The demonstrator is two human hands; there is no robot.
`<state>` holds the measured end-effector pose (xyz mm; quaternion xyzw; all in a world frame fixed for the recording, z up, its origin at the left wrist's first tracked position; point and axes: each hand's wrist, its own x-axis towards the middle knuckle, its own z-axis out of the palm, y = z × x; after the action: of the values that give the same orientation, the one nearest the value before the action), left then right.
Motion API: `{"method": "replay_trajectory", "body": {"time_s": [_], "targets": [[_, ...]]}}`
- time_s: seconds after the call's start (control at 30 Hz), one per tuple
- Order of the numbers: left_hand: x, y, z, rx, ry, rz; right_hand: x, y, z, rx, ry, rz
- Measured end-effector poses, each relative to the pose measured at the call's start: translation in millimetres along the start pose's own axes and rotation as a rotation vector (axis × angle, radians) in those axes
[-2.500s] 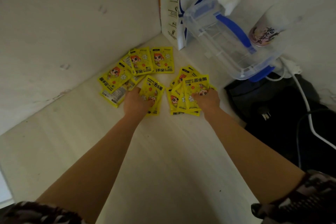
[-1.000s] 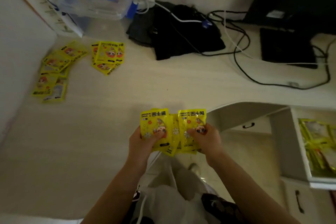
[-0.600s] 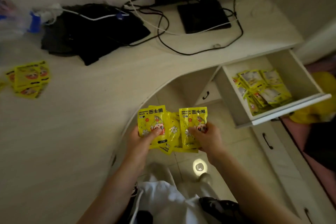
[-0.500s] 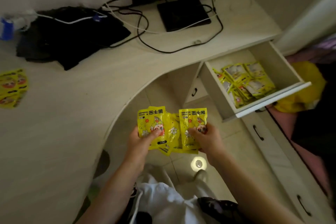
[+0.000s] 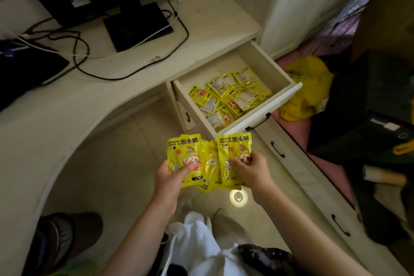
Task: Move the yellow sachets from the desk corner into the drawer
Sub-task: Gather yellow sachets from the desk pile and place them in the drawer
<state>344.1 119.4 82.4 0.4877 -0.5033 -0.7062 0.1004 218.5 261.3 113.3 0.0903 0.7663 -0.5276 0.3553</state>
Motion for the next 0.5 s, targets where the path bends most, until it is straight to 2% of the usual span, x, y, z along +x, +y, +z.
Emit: {"method": "replay_trajectory", "body": {"time_s": [0.5], "targets": [[119, 65, 107, 0.091, -0.038, -0.022, 138, -91, -32, 0.025, 0.049, 0.039]]}}
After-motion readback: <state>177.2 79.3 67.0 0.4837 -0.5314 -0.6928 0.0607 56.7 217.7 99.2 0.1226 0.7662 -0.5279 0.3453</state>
